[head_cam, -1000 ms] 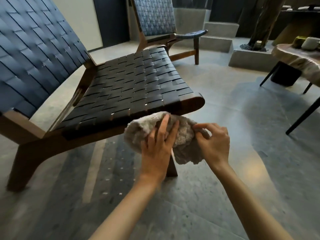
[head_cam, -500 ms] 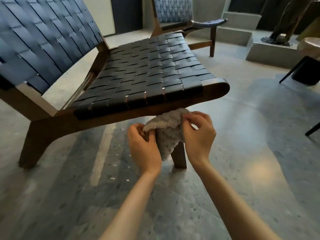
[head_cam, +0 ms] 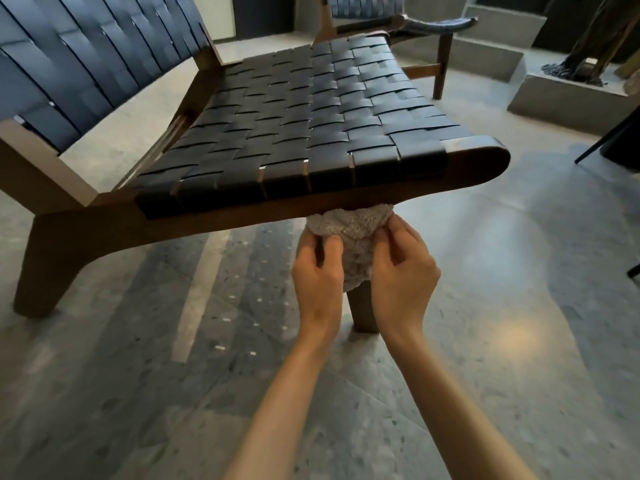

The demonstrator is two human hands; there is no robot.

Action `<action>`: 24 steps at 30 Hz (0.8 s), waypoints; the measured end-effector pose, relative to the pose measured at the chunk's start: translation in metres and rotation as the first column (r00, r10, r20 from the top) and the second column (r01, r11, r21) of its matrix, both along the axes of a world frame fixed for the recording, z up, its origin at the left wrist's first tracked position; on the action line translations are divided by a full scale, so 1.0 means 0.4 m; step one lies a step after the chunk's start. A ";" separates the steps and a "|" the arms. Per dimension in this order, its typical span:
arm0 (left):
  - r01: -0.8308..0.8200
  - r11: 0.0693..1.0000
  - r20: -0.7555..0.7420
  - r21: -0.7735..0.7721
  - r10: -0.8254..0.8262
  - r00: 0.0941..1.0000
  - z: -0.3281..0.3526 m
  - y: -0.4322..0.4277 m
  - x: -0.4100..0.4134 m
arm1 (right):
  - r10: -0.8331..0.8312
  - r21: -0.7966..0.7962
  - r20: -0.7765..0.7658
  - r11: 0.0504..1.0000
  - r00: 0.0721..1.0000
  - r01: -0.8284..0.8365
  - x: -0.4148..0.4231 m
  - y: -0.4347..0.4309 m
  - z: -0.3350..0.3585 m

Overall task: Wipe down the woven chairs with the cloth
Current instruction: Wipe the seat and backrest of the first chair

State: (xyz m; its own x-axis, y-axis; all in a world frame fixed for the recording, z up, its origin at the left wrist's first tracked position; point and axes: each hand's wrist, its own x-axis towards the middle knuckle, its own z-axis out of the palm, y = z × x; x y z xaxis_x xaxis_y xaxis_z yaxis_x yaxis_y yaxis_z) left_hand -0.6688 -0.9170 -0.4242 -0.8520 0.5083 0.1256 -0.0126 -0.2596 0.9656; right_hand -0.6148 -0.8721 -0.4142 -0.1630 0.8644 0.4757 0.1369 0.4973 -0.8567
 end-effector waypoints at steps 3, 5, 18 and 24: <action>0.095 0.995 -0.016 0.003 -0.095 0.995 0.000 0.003 -0.023 | 0.136 0.047 -0.013 0.990 0.991 -0.136 0.000 -0.012 -0.021; 0.097 0.995 -0.019 -0.016 -0.098 0.995 -0.005 0.010 -0.043 | 0.160 0.073 0.009 0.984 0.987 -0.161 0.001 0.000 -0.035; 0.100 0.990 -0.099 -0.098 -0.110 0.989 -0.169 0.054 -0.015 | 0.175 0.045 0.031 0.983 0.984 -0.176 0.026 0.054 -0.201; 0.175 0.926 -0.093 -0.333 -0.217 0.972 -0.315 0.076 0.017 | 0.204 -0.265 0.160 0.951 0.966 -0.157 0.083 0.079 -0.350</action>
State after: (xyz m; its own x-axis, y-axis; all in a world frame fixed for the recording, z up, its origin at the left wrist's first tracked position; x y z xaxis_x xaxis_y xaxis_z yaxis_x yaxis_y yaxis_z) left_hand -0.6621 -0.8865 -0.5502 -0.7190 0.6945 0.0278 0.0957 0.0593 0.9936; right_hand -0.5817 -0.8404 -0.5541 -0.3915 0.8987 0.1976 0.2308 0.3038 -0.9243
